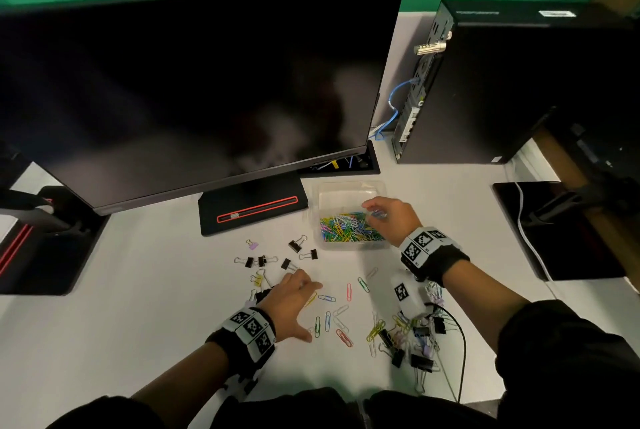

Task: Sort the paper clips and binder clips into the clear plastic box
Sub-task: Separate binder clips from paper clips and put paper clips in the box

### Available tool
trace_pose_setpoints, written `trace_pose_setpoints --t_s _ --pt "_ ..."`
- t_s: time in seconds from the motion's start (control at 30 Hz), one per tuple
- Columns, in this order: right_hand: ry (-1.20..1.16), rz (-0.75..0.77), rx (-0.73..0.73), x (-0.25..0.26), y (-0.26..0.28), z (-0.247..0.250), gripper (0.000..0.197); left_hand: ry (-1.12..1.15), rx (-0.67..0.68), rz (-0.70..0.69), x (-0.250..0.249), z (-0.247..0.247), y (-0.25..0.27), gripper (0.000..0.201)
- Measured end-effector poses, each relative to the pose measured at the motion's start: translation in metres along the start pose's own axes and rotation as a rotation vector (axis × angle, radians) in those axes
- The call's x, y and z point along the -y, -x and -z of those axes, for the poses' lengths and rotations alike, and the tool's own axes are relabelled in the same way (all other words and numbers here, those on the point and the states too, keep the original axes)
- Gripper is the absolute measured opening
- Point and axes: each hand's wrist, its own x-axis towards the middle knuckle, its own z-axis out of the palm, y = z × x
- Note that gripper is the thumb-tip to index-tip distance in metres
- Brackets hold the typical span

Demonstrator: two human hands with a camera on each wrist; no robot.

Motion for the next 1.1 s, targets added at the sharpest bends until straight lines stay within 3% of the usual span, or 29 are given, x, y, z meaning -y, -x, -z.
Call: trace_pose_setpoints --t_s 0.23,0.4,0.5,0.7,0.8,0.93,1.0,1.1 --pt "0.186 0.242 0.105 -0.012 0.038 -0.012 0.026 -0.003 -0.044 0.057 -0.004 0.003 0.001 0.08" --pt "0.362 0.108 0.447 -0.03 0.06 -0.026 0.043 -0.036 -0.059 0.098 -0.007 0.005 -0.005 0.074" --pt "0.351 0.083 0.43 -0.036 0.07 -0.035 0.048 0.042 -0.039 0.084 -0.011 0.005 -0.011 0.061" --pt "0.217 0.092 0.333 -0.029 0.086 -0.055 0.028 0.148 -0.093 0.084 -0.03 -0.002 -0.022 0.036" --pt "0.151 0.089 0.349 -0.026 0.089 -0.057 0.028 0.203 -0.134 0.061 -0.033 -0.006 -0.024 0.046" --pt "0.19 0.087 0.316 -0.027 0.09 -0.062 0.048 0.122 -0.097 0.005 -0.027 -0.01 -0.021 0.085" --pt "0.225 0.137 0.343 -0.025 0.096 -0.066 0.053 0.037 -0.082 -0.045 -0.027 -0.013 -0.018 0.087" --pt "0.218 0.234 0.385 -0.024 0.106 -0.073 0.055 0.039 -0.049 -0.098 -0.027 -0.016 -0.013 0.07"
